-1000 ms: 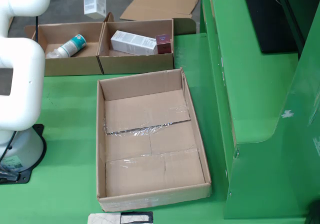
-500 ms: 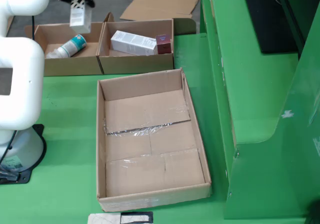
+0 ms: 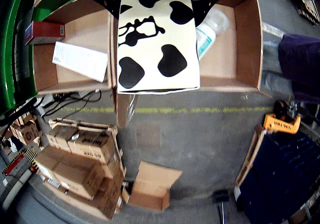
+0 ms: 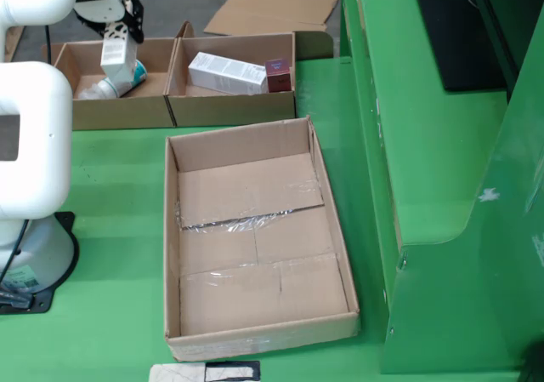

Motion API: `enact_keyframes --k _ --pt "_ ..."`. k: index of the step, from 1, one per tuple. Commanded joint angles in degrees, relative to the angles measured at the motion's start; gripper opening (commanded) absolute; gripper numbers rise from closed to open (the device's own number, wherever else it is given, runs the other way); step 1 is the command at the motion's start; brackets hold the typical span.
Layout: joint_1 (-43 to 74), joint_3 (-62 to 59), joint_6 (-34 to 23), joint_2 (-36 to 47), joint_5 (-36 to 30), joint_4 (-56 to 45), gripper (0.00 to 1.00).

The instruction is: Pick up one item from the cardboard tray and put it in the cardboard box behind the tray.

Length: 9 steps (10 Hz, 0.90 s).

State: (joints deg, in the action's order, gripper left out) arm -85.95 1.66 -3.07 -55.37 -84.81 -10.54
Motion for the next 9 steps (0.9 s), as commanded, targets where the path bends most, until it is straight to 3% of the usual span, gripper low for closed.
enact_keyframes --k 1,3,8,9 --pt "-0.34 -1.66 -0.84 -3.06 0.61 -16.74 0.00" --pt "-0.25 -1.66 -1.01 -4.56 0.73 -14.53 0.00" --pt "-0.67 -1.66 -2.33 -13.72 4.57 5.25 0.00" --pt "-3.46 -1.66 -5.83 -22.27 16.17 27.75 0.00"
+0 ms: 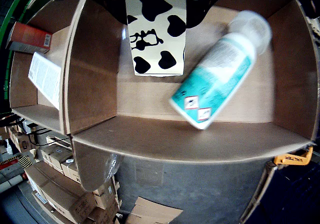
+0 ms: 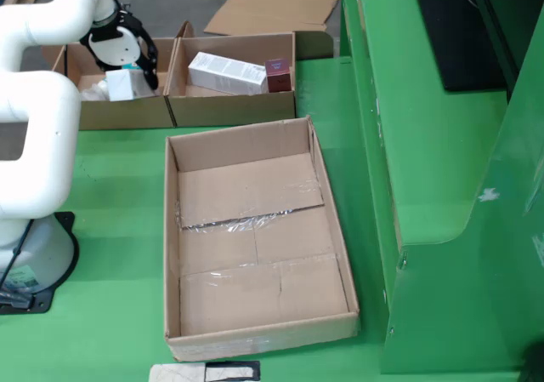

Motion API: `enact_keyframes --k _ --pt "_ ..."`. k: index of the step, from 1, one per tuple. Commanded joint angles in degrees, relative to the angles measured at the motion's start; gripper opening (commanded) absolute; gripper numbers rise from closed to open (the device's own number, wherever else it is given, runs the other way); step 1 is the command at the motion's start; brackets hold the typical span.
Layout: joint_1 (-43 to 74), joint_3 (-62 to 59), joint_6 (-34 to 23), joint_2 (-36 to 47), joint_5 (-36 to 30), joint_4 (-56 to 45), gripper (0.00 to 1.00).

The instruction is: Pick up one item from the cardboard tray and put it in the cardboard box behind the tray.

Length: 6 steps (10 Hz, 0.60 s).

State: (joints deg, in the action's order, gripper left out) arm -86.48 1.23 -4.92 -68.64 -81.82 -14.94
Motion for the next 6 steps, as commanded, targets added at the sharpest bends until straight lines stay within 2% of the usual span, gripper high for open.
enact_keyframes --k 1,2,4,5,6 --pt "-2.93 -1.23 -3.98 -9.00 13.18 32.15 0.00" --pt "-5.52 -1.23 -9.58 -14.59 27.03 44.21 0.00" --pt "-6.53 -1.23 -8.50 -16.26 27.17 44.26 0.00" --pt "-6.53 -1.23 -10.61 -16.26 27.17 44.26 0.00" --pt "-6.53 -1.23 -7.95 -16.26 27.16 44.26 0.00"
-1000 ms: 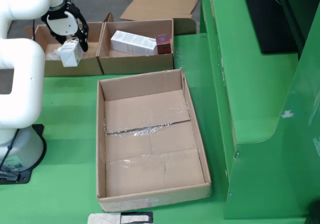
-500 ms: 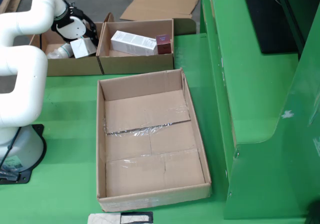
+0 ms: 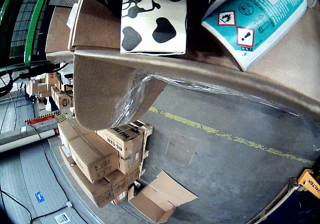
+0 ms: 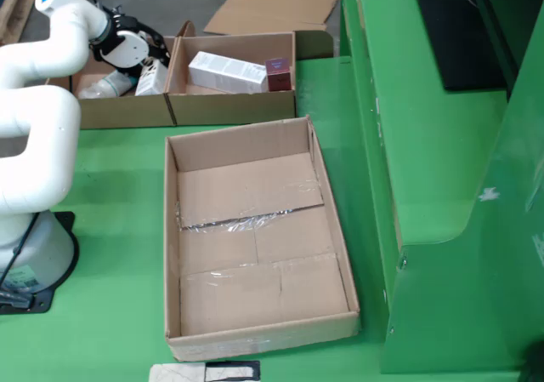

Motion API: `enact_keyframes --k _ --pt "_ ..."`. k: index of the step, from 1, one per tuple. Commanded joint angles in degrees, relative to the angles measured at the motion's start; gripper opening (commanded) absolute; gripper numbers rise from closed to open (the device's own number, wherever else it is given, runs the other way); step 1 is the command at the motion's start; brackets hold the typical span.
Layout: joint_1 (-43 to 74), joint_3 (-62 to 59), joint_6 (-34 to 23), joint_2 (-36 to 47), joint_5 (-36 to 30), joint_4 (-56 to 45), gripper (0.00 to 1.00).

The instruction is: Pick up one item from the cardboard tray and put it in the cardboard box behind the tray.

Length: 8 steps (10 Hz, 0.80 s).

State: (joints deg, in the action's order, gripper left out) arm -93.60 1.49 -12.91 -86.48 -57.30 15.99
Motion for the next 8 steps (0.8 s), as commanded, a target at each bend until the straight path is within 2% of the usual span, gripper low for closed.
enact_keyframes --k 1,2,8 --pt "0.59 -1.49 -0.91 1.58 2.65 13.33 0.00" --pt "0.59 -1.49 -1.41 1.58 2.65 13.33 0.00" --pt "0.59 -1.49 -2.14 1.58 2.65 13.33 0.60"
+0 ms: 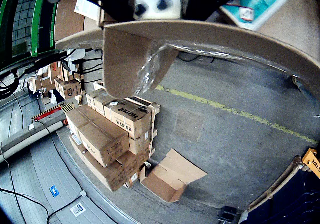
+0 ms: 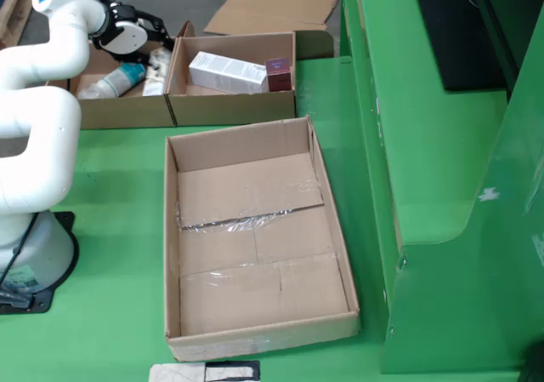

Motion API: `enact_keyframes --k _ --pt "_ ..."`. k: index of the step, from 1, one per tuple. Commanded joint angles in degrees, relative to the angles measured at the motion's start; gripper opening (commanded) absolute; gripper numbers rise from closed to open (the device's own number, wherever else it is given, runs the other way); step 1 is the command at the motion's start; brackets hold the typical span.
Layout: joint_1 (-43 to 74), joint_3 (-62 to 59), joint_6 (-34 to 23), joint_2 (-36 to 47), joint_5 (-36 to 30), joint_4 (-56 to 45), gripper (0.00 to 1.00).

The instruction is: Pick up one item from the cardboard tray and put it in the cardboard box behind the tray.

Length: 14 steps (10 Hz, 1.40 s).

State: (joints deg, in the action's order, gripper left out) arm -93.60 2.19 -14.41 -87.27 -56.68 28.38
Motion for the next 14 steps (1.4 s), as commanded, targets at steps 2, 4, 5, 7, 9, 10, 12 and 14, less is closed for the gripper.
enact_keyframes --k 2,4,5,7,9,10,12,14 --pt "0.59 -2.19 -0.72 2.37 2.03 0.94 0.80" --pt "0.59 -2.19 -0.76 2.37 2.03 0.94 1.00" --pt "0.59 -2.19 -0.76 2.37 2.03 0.94 1.00" --pt "0.59 -2.19 -0.92 2.37 2.03 0.94 1.00" --pt "0.59 -2.19 -1.03 2.37 2.03 0.94 1.00" --pt "0.59 -2.19 -1.14 2.37 2.03 0.94 1.00" --pt "0.59 -2.19 -1.06 2.37 2.03 0.94 1.00" --pt "0.59 -2.19 -1.07 2.37 2.03 0.94 1.00"
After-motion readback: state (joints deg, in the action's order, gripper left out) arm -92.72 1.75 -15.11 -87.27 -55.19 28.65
